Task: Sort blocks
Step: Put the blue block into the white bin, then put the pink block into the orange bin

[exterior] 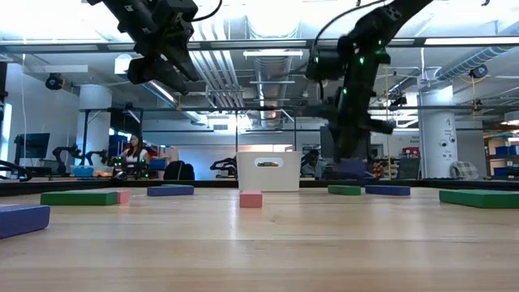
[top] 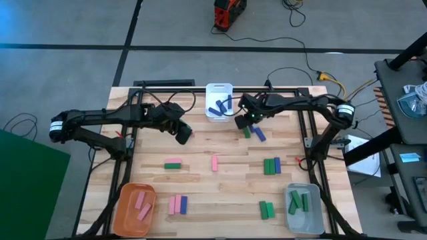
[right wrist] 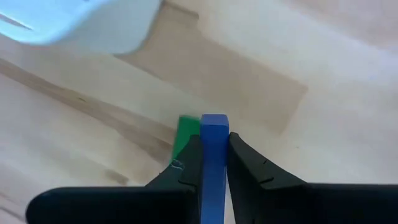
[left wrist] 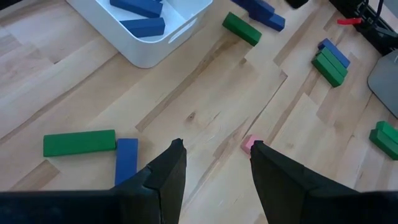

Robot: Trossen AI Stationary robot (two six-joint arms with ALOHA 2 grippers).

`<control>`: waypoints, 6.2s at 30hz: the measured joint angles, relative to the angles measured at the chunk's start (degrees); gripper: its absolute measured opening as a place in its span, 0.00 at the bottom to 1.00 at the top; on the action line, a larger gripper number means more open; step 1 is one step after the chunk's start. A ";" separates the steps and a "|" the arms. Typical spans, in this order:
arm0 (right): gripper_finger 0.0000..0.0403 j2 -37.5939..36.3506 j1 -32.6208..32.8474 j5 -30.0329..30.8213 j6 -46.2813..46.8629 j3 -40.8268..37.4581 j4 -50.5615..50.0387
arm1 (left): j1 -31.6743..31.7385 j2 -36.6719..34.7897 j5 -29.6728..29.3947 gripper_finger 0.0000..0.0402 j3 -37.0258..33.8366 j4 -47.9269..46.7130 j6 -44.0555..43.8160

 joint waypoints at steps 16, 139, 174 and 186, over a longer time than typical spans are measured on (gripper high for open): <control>0.09 -5.60 -0.02 3.91 -16.69 6.57 24.84 | 0.00 -0.04 0.00 0.39 0.00 0.83 -0.81; 0.08 -21.10 10.91 -0.18 -7.67 20.47 -34.50 | -14.89 15.80 -12.40 0.39 12.20 -3.56 -34.87; 0.24 -28.93 10.88 -1.01 -23.05 20.56 -34.42 | -21.17 49.10 -1.31 0.42 42.23 -23.86 -63.25; 0.41 -29.21 10.86 -0.85 -20.56 20.54 -34.18 | -18.92 49.33 -5.53 0.59 37.47 -16.33 -58.76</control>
